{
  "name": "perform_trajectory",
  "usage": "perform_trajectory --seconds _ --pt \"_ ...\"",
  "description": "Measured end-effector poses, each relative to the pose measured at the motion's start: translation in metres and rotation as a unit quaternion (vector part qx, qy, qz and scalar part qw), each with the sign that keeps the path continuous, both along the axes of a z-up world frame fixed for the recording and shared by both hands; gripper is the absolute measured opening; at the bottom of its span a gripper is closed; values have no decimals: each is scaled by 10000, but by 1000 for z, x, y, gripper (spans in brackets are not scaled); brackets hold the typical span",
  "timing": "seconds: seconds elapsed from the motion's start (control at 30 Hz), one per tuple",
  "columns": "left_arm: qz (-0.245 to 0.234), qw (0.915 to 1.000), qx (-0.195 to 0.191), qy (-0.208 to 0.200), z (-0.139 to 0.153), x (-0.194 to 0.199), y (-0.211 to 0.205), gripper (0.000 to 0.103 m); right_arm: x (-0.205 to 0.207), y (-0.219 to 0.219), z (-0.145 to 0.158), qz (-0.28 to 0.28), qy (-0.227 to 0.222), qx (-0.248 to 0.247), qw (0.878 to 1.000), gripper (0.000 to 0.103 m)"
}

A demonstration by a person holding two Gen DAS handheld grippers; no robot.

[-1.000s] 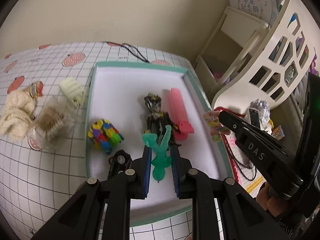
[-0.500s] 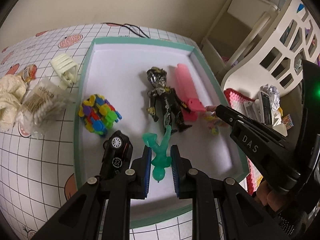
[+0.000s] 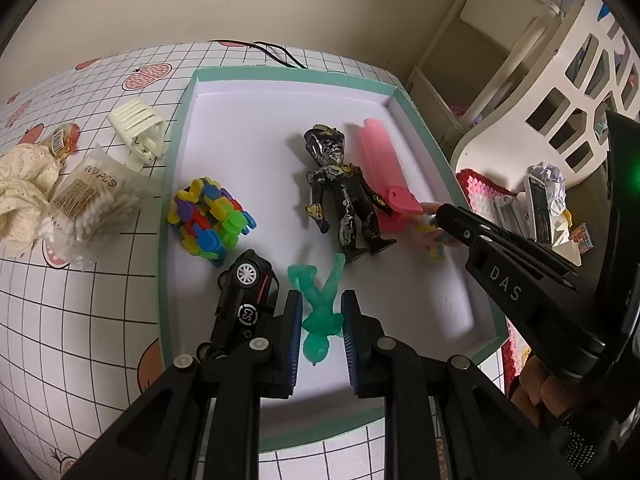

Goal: Organize objects
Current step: 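Open the left tool to drop the propeller toy while the right tool releases the bracelet in the box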

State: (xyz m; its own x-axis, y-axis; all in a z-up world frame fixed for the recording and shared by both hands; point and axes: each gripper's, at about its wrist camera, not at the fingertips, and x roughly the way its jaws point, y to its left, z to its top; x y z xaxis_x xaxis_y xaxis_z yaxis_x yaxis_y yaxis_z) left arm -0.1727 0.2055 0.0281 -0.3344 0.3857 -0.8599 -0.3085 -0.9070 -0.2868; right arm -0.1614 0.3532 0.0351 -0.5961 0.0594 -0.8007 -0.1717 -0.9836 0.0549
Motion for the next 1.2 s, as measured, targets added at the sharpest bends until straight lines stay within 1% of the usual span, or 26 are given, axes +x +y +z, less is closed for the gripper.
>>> perform_trajectory --seconds 0.13,0.3,0.37,0.6,0.63,0.67,0.73,0.77,0.87,0.93,0.97,1.0,1.03,1.13,1.17,1.2 --pt "-21 10000 20 40 5 0 0 20 1 1 4 -8 46 -34 10000 12" --pt "-44 9999 130 96 15 1 -2 24 2 4 11 -49 102 -94 9999 12" --pt "-66 9997 152 160 20 2 -1 27 2 6 14 -66 136 -160 9998 12" --pt "51 9982 319 508 43 2 -9 28 6 7 29 21 340 -253 9991 12" --pt "79 9979 309 571 46 2 -10 31 6 6 30 19 366 -279 9989 12" --pt "122 9976 278 629 47 1 -12 37 6 6 31 23 376 -298 9988 12" --pt "194 9972 208 688 48 -1 -15 42 5 5 30 46 348 -302 9989 12" --pt "231 9972 183 691 47 -2 -17 43 3 4 29 51 319 -282 9991 12" --pt "434 9971 162 604 42 -7 -27 43 1 3 25 52 243 -253 9994 18" --pt "573 9967 128 558 38 -10 -33 46 1 2 23 61 232 -284 9993 27" --pt "625 9965 103 552 36 -11 -36 53 1 2 23 71 228 -290 9993 29" --pt "671 9962 75 547 35 -11 -39 57 1 2 23 79 227 -285 9993 35" --pt "731 9958 46 541 33 -13 -42 63 0 1 22 79 222 -277 9993 43" --pt "903 9945 13 535 30 -15 -50 69 0 0 21 117 229 -323 9991 58" --pt "945 9941 11 533 29 -16 -52 74 0 0 21 132 230 -316 9991 60" --pt "983 9937 4 535 29 -16 -54 75 0 -1 21 143 230 -297 9992 63"
